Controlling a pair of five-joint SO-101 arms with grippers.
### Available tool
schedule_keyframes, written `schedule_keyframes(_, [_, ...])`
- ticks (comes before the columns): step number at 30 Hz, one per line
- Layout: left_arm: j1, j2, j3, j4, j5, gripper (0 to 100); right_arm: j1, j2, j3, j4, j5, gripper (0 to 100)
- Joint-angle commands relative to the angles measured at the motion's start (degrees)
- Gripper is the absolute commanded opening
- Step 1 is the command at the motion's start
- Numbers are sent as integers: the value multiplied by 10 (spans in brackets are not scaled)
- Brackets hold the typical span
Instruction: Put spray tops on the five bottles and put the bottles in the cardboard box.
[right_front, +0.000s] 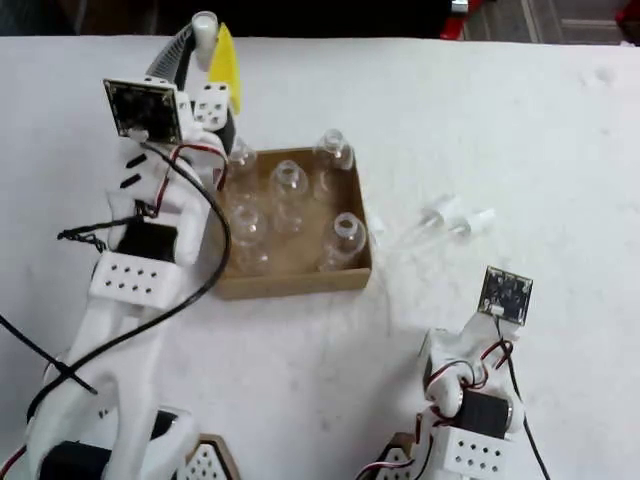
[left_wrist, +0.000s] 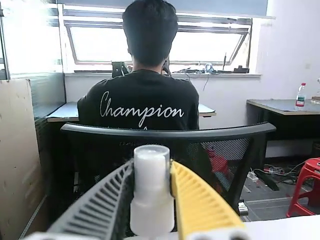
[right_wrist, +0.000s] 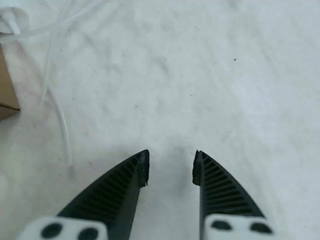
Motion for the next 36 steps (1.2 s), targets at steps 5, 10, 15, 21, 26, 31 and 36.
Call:
schedule_keyframes(5, [7, -2, -9, -14, -4, 20, 7, -2, 5, 5, -4, 128])
schedule_keyframes(10, [7, -1, -7, -13, 11, 20, 7, -2, 5, 5, -4, 128])
schedule_keyframes(15, [7, 0, -7, -13, 35, 20, 7, -2, 5, 5, -4, 128])
schedule_keyframes(21, [6, 0, -7, -4, 32, 20, 7, -2, 5, 5, -4, 128])
schedule_keyframes(26, [7, 3, -7, 14, 32, 20, 7, -2, 5, 5, -4, 128])
schedule_keyframes(31, [4, 45, -24, 11, 33, 20, 7, -2, 5, 5, -4, 128])
schedule_keyframes(36, [7, 71, -33, 11, 35, 20, 7, -2, 5, 5, -4, 128])
